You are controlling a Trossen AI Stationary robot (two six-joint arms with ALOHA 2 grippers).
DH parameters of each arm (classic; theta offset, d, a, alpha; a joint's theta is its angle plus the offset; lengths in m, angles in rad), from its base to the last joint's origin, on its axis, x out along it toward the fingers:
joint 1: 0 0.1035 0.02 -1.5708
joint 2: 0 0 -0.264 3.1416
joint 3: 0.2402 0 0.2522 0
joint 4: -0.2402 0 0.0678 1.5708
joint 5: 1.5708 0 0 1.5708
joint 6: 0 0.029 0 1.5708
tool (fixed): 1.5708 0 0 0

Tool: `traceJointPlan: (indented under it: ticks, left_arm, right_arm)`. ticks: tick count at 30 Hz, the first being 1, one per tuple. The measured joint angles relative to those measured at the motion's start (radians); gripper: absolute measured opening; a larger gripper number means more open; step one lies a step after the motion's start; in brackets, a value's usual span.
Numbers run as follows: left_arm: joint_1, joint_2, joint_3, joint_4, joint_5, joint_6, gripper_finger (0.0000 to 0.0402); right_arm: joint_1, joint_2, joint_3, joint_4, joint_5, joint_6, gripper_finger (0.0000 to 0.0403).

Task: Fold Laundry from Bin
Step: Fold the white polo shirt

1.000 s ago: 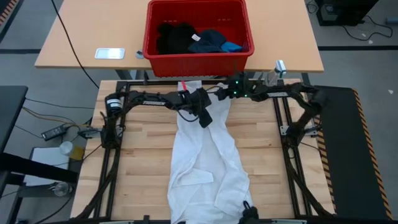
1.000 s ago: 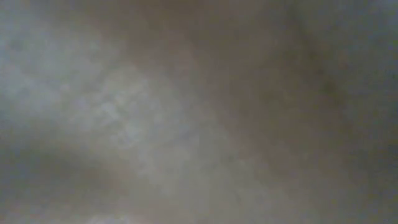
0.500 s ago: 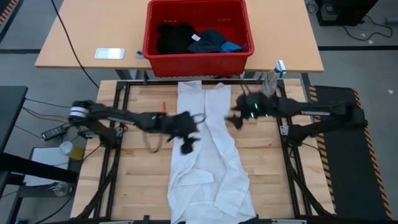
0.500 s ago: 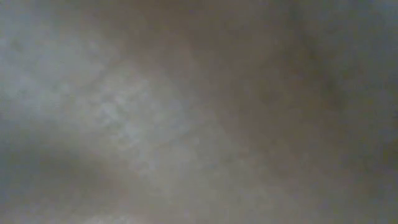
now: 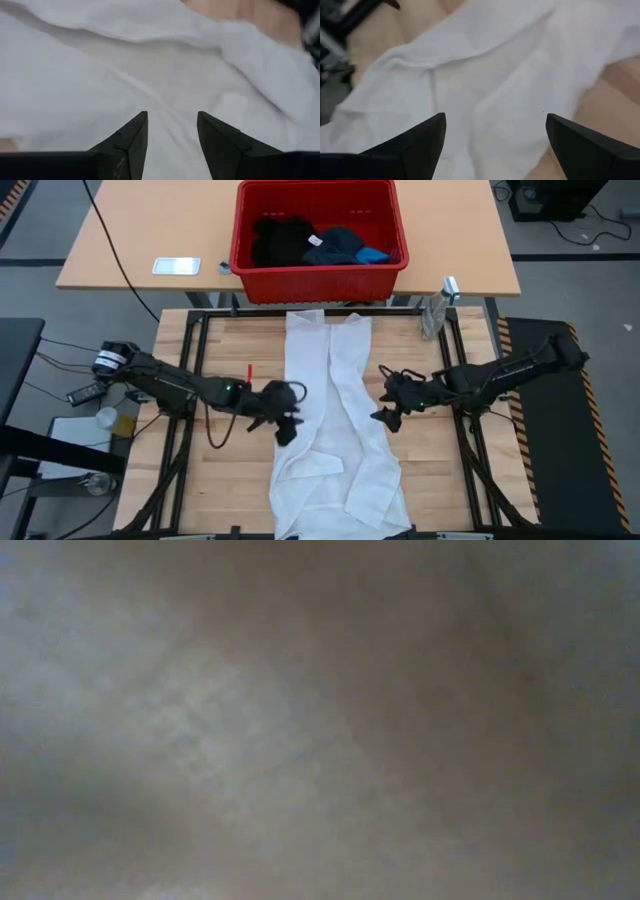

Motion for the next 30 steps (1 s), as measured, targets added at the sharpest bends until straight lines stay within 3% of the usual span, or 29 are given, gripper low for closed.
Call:
traceJointPlan:
  ticks: [7,12,16,22,26,30]
  left_arm:
    - [0.24,-0.009,-0.083,0.136,0.018,0.024,0.0171]
    - [0.471,-0.008,-0.11,0.166,0.157,0.046,0.0171]
    - [0.658,-0.008,-0.127,0.161,0.293,0.078,0.0171]
    - [0.911,-0.001,-0.126,0.161,0.413,0.054,0.0171]
    - [1.006,0.028,-0.125,0.164,0.448,-0.004,0.0171]
    - [1.024,0.093,-0.123,0.216,0.505,-0.047,0.0172]
  right_arm:
    - [-0.253,0.068,-0.028,0.066,-0.01,-0.103,0.0347]
    - [-0.481,0.203,-0.036,0.258,-0.049,-0.198,0.0347]
    - [-0.652,0.312,-0.036,0.403,-0.146,-0.227,0.0347]
    - [-0.829,0.449,-0.016,0.487,-0.265,-0.243,0.0347]
    - [-0.901,0.525,0.035,0.467,-0.322,-0.236,0.0347]
    - [-0.941,0.566,0.083,0.425,-0.357,-0.225,0.0347]
